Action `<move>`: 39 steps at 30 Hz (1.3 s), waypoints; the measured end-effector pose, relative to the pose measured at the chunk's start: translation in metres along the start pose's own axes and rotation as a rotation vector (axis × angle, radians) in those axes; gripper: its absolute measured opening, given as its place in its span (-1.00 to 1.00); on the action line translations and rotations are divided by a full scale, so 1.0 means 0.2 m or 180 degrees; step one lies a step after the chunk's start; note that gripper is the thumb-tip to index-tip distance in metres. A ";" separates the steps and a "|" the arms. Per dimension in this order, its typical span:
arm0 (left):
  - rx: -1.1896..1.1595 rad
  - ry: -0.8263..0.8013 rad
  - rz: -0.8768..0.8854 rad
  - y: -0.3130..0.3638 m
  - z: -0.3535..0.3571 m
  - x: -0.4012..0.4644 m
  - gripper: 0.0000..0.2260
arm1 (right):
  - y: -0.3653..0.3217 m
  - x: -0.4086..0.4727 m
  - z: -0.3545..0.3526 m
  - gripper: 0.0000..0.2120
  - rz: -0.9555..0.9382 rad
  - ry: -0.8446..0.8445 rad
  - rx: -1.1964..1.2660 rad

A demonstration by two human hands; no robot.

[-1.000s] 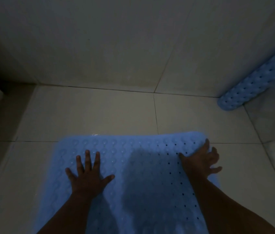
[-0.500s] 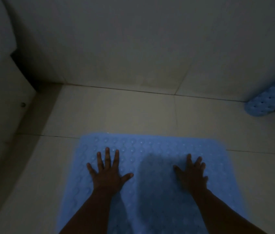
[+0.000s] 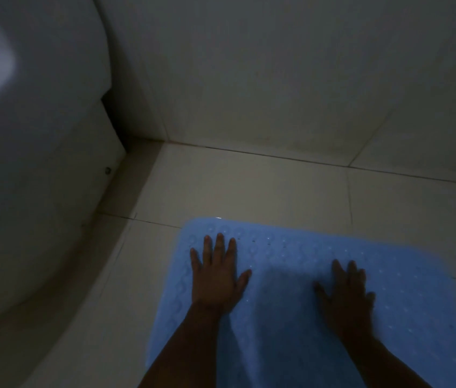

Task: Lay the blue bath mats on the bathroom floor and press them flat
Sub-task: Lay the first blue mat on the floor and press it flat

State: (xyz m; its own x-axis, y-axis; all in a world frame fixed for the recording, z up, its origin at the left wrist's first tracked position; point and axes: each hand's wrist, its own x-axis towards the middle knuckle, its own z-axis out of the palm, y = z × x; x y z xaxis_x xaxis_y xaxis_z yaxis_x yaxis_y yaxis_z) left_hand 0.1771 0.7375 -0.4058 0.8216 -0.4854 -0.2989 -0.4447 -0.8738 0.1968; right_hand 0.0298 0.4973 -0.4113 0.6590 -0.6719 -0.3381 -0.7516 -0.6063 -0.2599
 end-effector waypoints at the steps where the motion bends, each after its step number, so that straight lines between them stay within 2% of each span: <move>1: 0.0023 0.0003 -0.0019 -0.05 -0.01 0.02 -0.25 | -0.06 -0.01 0.03 -0.32 -0.0224 0.0072 0.0087; 5: 0.0085 0.0001 0.0013 -0.23 -0.01 0.14 -0.18 | -0.31 -0.04 0.15 -0.33 -0.1153 0.0509 0.0354; 7: 0.0164 0.0019 0.0150 -0.29 0.02 0.19 -0.14 | -0.43 -0.02 0.19 -0.33 -0.1362 0.0447 0.0446; 10: 0.0248 0.0400 0.0334 -0.33 0.07 0.19 -0.17 | -0.56 0.01 0.21 -0.38 -0.1579 0.0458 0.0561; 13: 0.0230 0.0595 0.0446 -0.33 0.10 0.19 -0.26 | -0.63 0.04 0.26 -0.42 -0.1645 0.0356 0.0641; 17: 0.0290 0.0597 0.0540 -0.34 0.10 0.20 -0.34 | -0.67 0.02 0.32 -0.47 -0.1831 0.0398 0.0604; 28: 0.0141 0.0569 0.0531 -0.35 0.11 0.21 -0.36 | -0.64 0.00 0.38 -0.45 -0.1758 0.0516 0.0360; 31: -0.0068 0.0440 0.0575 -0.36 0.09 0.22 -0.35 | -0.67 0.04 0.31 -0.37 -0.1739 0.0437 -0.0055; 34: -0.0485 0.0015 0.0614 -0.37 -0.02 0.26 -0.26 | -0.78 0.07 0.25 -0.16 -0.1374 -0.0127 -0.0472; 36: -0.0590 -0.0189 0.0603 -0.38 -0.14 0.27 -0.19 | -0.88 0.04 0.24 -0.23 -0.1420 0.0002 -0.0618; 39: -0.0397 0.0074 0.0595 -0.41 -0.21 0.25 -0.27 | -1.00 -0.01 0.33 -0.37 -0.1727 -0.0119 -0.0631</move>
State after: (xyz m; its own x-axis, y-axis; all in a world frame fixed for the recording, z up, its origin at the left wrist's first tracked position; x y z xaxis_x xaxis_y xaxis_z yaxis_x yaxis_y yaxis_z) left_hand 0.2698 0.7849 -0.3982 0.7377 -0.6365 -0.2251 -0.5436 -0.7577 0.3610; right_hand 0.1770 0.6480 -0.4190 0.9442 -0.2292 -0.2366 -0.2839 -0.9304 -0.2317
